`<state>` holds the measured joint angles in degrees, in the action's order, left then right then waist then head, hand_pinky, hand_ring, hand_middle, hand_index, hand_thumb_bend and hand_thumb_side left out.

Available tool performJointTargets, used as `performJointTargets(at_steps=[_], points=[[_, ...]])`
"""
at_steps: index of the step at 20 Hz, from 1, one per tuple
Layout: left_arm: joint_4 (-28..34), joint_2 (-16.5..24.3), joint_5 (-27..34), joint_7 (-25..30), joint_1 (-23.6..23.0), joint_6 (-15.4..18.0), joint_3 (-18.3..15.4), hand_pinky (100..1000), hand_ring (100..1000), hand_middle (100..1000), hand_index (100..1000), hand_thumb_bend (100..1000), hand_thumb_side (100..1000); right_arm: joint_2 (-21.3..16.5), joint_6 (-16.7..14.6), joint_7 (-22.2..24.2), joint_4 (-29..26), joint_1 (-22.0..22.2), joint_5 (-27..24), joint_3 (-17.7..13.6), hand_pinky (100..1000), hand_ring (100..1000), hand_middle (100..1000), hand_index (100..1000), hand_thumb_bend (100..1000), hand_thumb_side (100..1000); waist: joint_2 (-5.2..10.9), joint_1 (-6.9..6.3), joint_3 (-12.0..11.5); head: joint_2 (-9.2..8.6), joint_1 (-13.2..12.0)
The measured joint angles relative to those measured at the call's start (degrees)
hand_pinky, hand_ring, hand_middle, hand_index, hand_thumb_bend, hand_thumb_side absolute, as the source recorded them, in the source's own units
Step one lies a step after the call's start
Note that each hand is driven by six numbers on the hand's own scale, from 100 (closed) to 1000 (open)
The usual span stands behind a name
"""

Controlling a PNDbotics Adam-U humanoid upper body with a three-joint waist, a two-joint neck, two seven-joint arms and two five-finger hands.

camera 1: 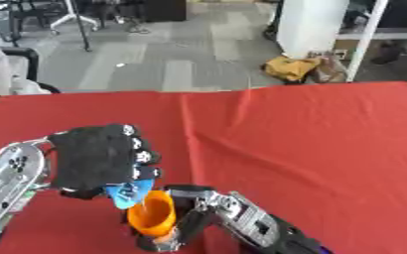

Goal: Pour the contents of one cup into another cup.

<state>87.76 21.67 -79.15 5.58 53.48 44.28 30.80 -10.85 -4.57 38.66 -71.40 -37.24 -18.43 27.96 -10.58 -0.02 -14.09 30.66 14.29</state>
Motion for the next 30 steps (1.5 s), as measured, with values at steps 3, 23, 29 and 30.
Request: performJointTargets(at_steps=[3, 23, 29, 30], points=[[0.00, 0.00, -0.38, -0.10, 0.01, 0.09, 0.00, 404, 353, 390, 734, 589, 100, 0.00, 0.00, 0.00, 0.00, 0.01, 0.00, 0.00, 676, 518, 557, 751, 229, 100, 0.00, -0.03, 0.01, 0.00, 0.00], [0.08, -0.03, -2.67, -0.92, 0.26, 0.38, 0.00, 407, 353, 390, 735, 590, 100, 0.00, 0.00, 0.02, 0.01, 0.02, -0.01, 0.00, 675, 518, 556, 750, 228, 100, 0.00, -0.18, 0.05, 0.00, -0.01], [0.40, -0.02, -3.66, -1.61, 0.52, -0.13, -0.41, 414, 355, 391, 736, 592, 100, 0.00, -0.01, 0.03, 0.01, 0.02, -0.01, 0.00, 675, 518, 556, 750, 228, 100, 0.00, -0.18, 0.01, 0.00, -0.01], [0.60, -0.01, -3.77, -1.78, 0.54, -0.36, -0.71, 416, 355, 391, 737, 592, 100, 0.00, -0.01, 0.03, 0.01, 0.02, -0.01, -0.01, 675, 519, 556, 750, 227, 100, 0.00, -0.18, -0.01, 0.00, -0.01]])
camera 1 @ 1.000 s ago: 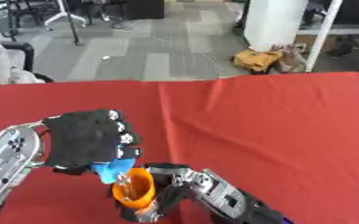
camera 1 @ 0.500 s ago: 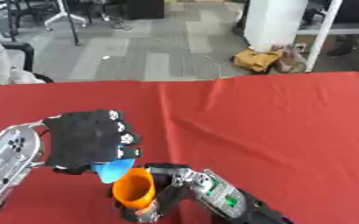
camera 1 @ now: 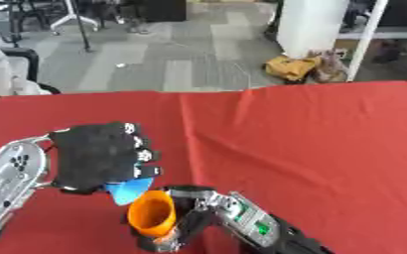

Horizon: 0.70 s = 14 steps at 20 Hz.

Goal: Pour the contents of one cup into another cup.

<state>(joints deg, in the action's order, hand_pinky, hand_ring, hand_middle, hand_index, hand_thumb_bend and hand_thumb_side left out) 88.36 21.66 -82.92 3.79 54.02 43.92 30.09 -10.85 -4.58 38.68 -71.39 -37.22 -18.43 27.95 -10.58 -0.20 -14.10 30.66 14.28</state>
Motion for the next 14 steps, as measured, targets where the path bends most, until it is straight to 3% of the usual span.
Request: performJointTargets(at_steps=[8, 14], points=[[2.13, 0.27, -0.22, -0.89, 0.31, -2.28, -2.32, 421, 356, 392, 737, 592, 100, -0.01, -0.03, 0.00, 0.00, 0.00, 0.00, -0.01, 674, 519, 556, 750, 227, 100, 0.03, 0.15, -0.05, 0.00, 0.02], [2.11, -0.15, -0.11, -0.58, 0.60, -1.32, -1.69, 420, 357, 393, 736, 587, 100, -0.01, -0.04, 0.01, 0.01, 0.00, 0.00, -0.01, 674, 519, 556, 750, 226, 100, 0.04, 0.23, 0.00, 0.00, 0.01]])
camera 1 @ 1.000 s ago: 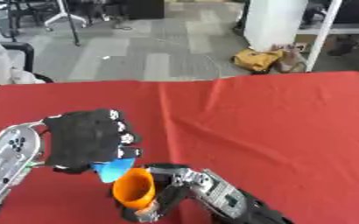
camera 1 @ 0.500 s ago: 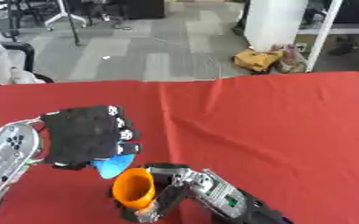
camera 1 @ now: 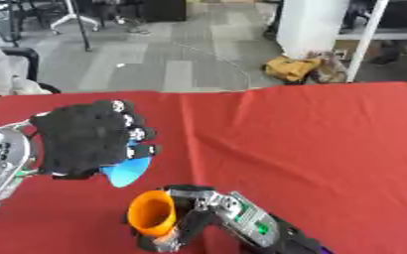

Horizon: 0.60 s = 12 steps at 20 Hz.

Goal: Pour the contents of one cup into another cup.

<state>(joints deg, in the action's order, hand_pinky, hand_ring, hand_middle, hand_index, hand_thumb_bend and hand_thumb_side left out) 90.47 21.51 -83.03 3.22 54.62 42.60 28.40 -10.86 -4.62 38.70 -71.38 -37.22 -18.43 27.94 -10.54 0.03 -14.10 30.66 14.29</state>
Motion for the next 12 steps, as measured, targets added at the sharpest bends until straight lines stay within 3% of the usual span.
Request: performJointTargets(at_steps=[12], points=[[-3.84, -1.95, 2.64, 2.58, 0.11, 4.82, 2.39, 418, 363, 403, 737, 583, 100, 0.02, 0.12, 0.15, 0.37, 0.13, 0.00, 0.00, 672, 519, 556, 749, 224, 100, 0.00, -0.33, 0.38, 0.21, -0.05]])
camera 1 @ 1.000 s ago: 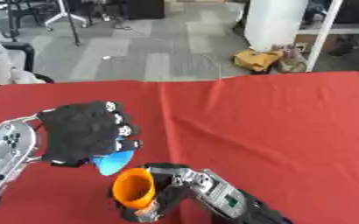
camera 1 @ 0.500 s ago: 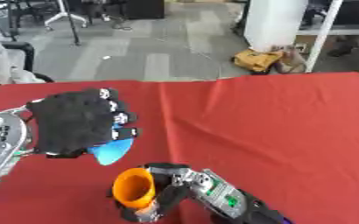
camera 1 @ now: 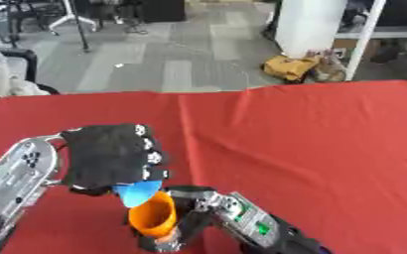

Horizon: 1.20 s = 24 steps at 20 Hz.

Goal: Pour the contents of one cup into another cup.

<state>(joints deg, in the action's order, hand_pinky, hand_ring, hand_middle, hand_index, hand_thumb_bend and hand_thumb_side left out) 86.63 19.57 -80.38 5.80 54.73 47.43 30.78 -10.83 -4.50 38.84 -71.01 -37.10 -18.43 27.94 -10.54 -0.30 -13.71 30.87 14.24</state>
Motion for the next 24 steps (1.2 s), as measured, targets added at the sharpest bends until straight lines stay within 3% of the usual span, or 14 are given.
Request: performJointTargets(at_steps=[7, 14, 15, 16, 20, 22, 24], points=[[0.04, 0.02, 2.24, 0.02, -1.32, -2.31, -2.42, 416, 361, 400, 732, 595, 100, -0.06, -1.51, -1.60, 1.12, 0.22, 1.15, -1.81, 677, 528, 552, 752, 245, 100, 0.00, 0.00, 0.08, 0.05, 0.00], [1.19, 0.15, 5.62, -0.88, -3.81, -7.40, -7.51, 415, 360, 401, 729, 591, 100, -1.40, -7.32, -7.46, 7.36, 0.77, 6.92, -9.88, 732, 619, 570, 758, 263, 100, 0.27, -0.08, 0.34, 0.05, -0.11], [1.44, 0.15, 6.12, -0.97, -4.26, -8.10, -8.20, 413, 359, 401, 728, 591, 100, -1.59, -8.22, -8.36, 8.20, 0.79, 7.77, -11.21, 744, 636, 575, 759, 162, 100, 0.31, -0.09, 0.41, 0.05, -0.20], [1.61, 0.16, 6.68, -1.06, -4.69, -8.82, -8.86, 412, 359, 400, 727, 591, 100, -1.77, -9.11, -9.27, 9.05, 0.79, 8.49, -12.59, 754, 650, 576, 760, 261, 100, 0.33, -0.11, 0.49, 0.05, -0.28], [2.66, 0.18, 8.90, -1.31, -6.33, -11.23, -11.06, 407, 358, 400, 723, 594, 100, -2.77, -12.18, -13.15, 12.04, 0.81, 10.51, -18.70, 862, 764, 632, 793, 264, 100, 0.34, -0.17, 0.61, 0.07, -0.45], [3.29, 0.19, 10.10, -1.55, -7.01, -12.24, -12.03, 406, 359, 399, 721, 596, 100, -3.49, -13.46, -15.05, 12.60, 0.81, 11.77, -21.68, 915, 814, 687, 823, 302, 100, 0.35, -0.17, 0.60, 0.10, -0.45], [4.04, 0.19, 11.28, -1.91, -7.63, -13.22, -12.89, 408, 363, 399, 719, 598, 100, -4.32, -14.61, -18.30, 12.63, 0.79, 13.49, -23.71, 972, 871, 767, 863, 398, 100, 0.44, -0.16, 0.59, 0.22, -0.45]])
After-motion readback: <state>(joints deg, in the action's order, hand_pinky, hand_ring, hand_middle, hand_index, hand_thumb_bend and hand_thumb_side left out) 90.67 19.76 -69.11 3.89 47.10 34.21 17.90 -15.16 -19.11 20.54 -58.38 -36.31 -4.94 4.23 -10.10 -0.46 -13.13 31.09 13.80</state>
